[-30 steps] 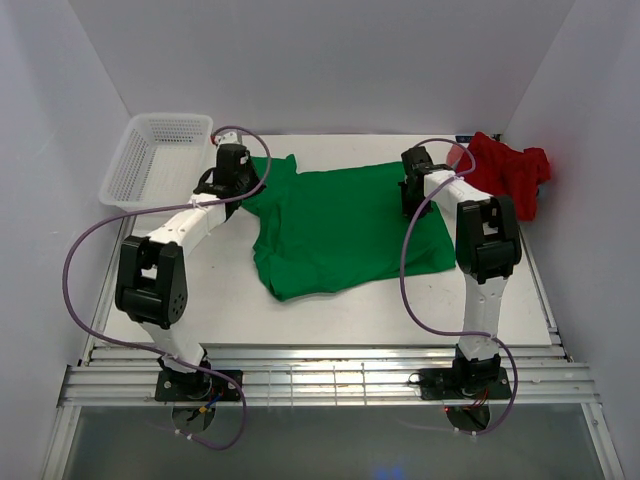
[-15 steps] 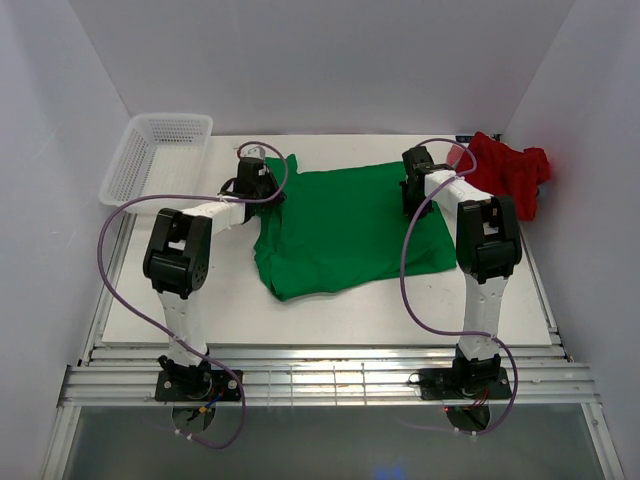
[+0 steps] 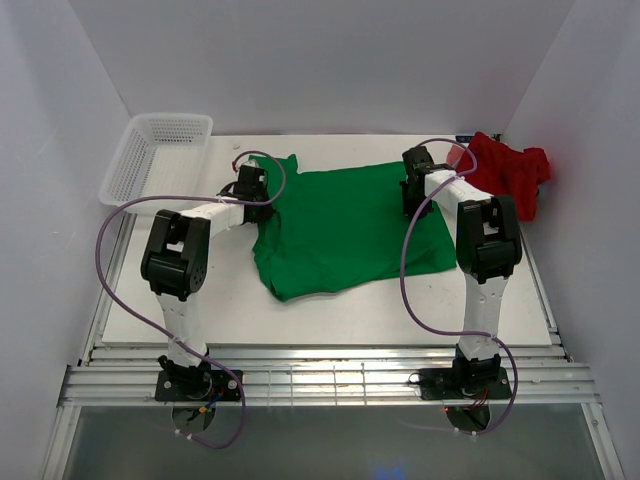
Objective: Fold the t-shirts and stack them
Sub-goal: Flatten the tshirt out
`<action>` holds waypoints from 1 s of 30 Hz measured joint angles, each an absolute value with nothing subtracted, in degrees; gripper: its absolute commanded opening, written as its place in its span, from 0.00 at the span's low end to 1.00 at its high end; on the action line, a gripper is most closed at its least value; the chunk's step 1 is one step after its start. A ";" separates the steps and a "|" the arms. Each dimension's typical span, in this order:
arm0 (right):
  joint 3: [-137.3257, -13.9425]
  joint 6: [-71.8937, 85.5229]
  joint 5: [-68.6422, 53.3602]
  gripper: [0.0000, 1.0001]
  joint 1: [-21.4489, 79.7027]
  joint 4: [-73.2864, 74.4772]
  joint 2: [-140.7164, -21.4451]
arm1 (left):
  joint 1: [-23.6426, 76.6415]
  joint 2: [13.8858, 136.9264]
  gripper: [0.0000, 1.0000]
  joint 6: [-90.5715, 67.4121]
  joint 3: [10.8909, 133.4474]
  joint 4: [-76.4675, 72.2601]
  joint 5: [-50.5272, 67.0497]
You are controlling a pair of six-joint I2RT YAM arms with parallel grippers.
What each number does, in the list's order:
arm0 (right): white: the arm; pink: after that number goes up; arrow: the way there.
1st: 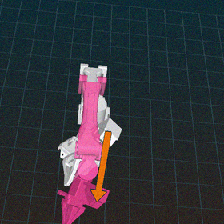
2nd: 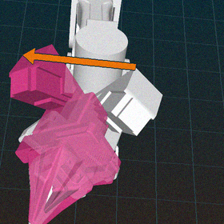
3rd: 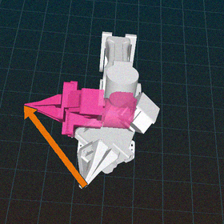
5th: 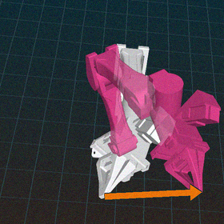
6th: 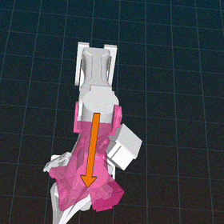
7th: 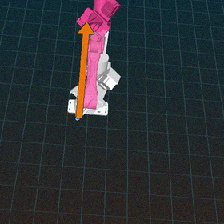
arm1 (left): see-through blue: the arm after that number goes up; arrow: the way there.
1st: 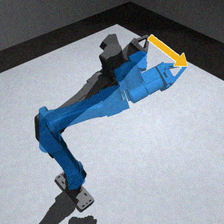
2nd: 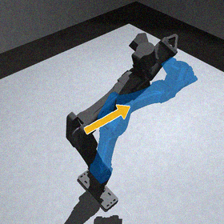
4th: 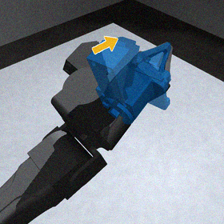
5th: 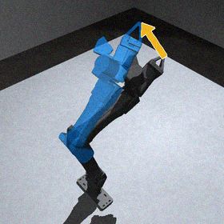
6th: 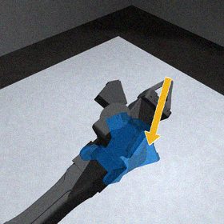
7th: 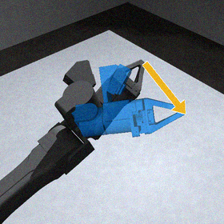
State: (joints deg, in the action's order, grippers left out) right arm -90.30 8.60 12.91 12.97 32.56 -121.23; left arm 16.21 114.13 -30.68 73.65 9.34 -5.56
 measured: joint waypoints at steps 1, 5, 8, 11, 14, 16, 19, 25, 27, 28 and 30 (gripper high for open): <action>-90.32 8.60 12.91 0.08 12.97 32.58 -121.23 | 16.21 113.71 0.00 -30.55 73.21 10.24 -6.39; -90.32 8.60 12.93 0.08 12.97 32.60 -121.23 | 16.21 112.07 0.00 -30.06 71.79 13.74 -10.94; -90.35 8.62 12.93 0.08 12.84 32.69 -121.23 | 16.16 111.72 0.00 -30.24 71.79 16.08 -14.04; -90.41 8.62 12.93 0.08 12.75 32.82 -121.23 | 15.62 111.28 0.00 -31.00 71.90 18.55 -16.29; -90.43 8.64 12.93 0.08 12.75 32.88 -121.23 | 14.26 111.00 0.00 -31.59 72.12 20.93 -17.52; -90.43 8.64 12.93 0.08 12.75 32.88 -121.23 | 13.10 110.93 0.00 -31.59 72.29 22.04 -17.87; -90.45 8.69 12.86 0.08 12.73 32.91 -121.25 | 11.64 111.22 0.00 -31.44 73.25 23.90 -17.87; -90.61 8.95 12.05 0.08 12.47 33.08 -121.34 | 10.98 114.98 0.00 -31.31 78.76 25.91 -16.88; -90.61 9.08 11.70 0.08 12.34 33.08 -121.34 | 10.98 116.27 0.00 -31.29 80.55 25.89 -16.58; -90.61 9.10 11.60 0.08 12.29 33.08 -121.34 | 10.98 116.88 0.00 -31.27 81.34 25.76 -16.36; -90.59 9.30 11.42 0.08 12.25 33.08 -121.34 | 10.98 118.10 0.00 -31.05 83.02 25.69 -15.84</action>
